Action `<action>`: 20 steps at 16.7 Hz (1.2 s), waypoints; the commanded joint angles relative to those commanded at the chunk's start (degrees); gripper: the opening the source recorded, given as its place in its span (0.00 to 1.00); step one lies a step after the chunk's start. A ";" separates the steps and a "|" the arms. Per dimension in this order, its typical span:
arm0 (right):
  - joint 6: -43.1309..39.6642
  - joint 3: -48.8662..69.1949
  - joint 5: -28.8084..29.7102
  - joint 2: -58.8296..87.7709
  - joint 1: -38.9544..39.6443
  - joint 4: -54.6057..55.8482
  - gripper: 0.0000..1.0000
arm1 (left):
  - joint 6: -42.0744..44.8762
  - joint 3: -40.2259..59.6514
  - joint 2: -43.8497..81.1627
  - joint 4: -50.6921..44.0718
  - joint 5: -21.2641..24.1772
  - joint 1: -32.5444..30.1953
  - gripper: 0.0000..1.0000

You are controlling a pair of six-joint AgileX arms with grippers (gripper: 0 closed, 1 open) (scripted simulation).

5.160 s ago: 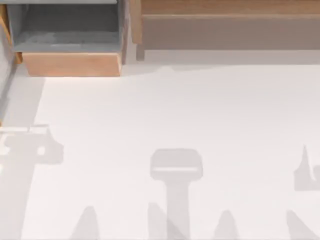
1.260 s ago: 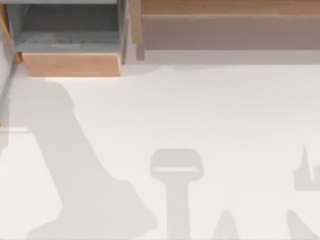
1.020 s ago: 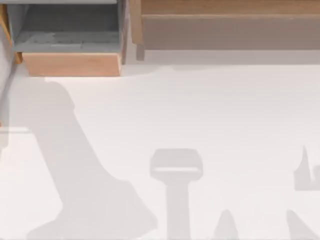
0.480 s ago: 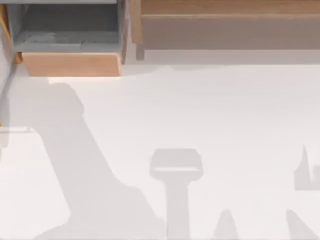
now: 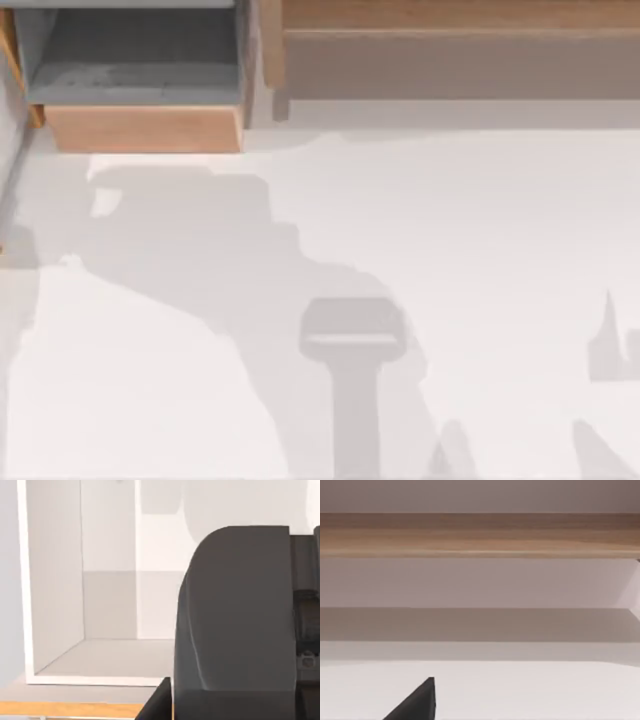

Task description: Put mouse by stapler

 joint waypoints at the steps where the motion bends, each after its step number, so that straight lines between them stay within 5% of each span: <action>1: 0.00 0.00 0.00 0.00 0.00 0.00 1.00 | -0.15 -1.06 -3.27 -0.34 0.12 0.39 0.00; 12: 0.00 0.00 0.00 0.00 0.00 0.00 1.00 | -2.00 -17.54 -24.88 6.47 4.27 -1.97 0.00; 20: 0.00 0.00 0.00 0.00 0.00 0.00 1.00 | -3.80 -51.58 -26.95 21.46 1.81 -2.58 0.00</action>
